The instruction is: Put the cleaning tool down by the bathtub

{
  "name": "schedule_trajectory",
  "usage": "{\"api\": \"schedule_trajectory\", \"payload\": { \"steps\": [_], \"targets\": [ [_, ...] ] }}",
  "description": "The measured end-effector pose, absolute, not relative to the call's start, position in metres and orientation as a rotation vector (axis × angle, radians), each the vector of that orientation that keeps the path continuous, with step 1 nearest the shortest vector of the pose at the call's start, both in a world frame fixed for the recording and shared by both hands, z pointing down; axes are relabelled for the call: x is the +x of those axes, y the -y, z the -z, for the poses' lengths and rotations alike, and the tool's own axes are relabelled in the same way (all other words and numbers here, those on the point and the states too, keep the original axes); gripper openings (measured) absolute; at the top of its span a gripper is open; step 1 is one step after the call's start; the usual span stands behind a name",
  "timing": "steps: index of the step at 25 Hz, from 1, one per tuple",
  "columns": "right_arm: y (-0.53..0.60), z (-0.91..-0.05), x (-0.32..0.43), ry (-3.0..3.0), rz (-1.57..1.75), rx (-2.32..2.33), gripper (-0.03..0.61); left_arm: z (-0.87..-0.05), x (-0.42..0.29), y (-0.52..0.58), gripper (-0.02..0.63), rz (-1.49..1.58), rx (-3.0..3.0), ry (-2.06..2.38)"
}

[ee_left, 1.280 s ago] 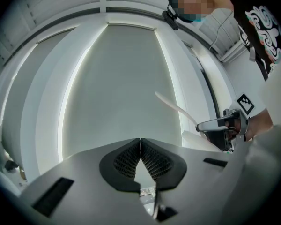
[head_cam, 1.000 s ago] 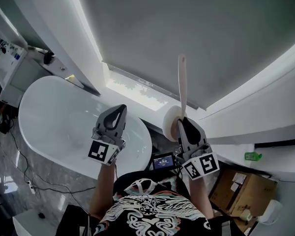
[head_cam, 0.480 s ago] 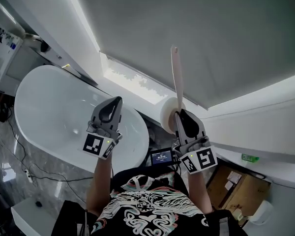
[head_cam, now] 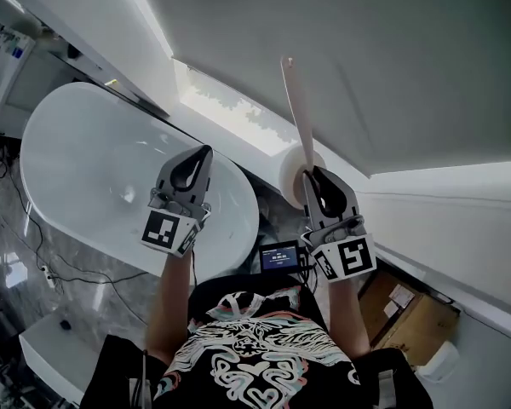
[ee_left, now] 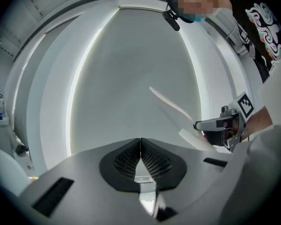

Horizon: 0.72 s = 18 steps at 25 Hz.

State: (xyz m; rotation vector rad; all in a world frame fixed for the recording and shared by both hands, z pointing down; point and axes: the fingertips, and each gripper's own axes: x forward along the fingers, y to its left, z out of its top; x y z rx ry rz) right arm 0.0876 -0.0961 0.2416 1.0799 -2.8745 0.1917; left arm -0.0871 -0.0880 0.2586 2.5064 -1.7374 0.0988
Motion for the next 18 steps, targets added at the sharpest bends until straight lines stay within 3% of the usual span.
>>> {"api": "schedule_trajectory", "payload": {
  "steps": [18],
  "targets": [
    [0.134,-0.351,0.055,2.750,-0.282,0.897,0.071,-0.361,-0.108,0.122,0.017,-0.243,2.386,1.694]
  ]
}}
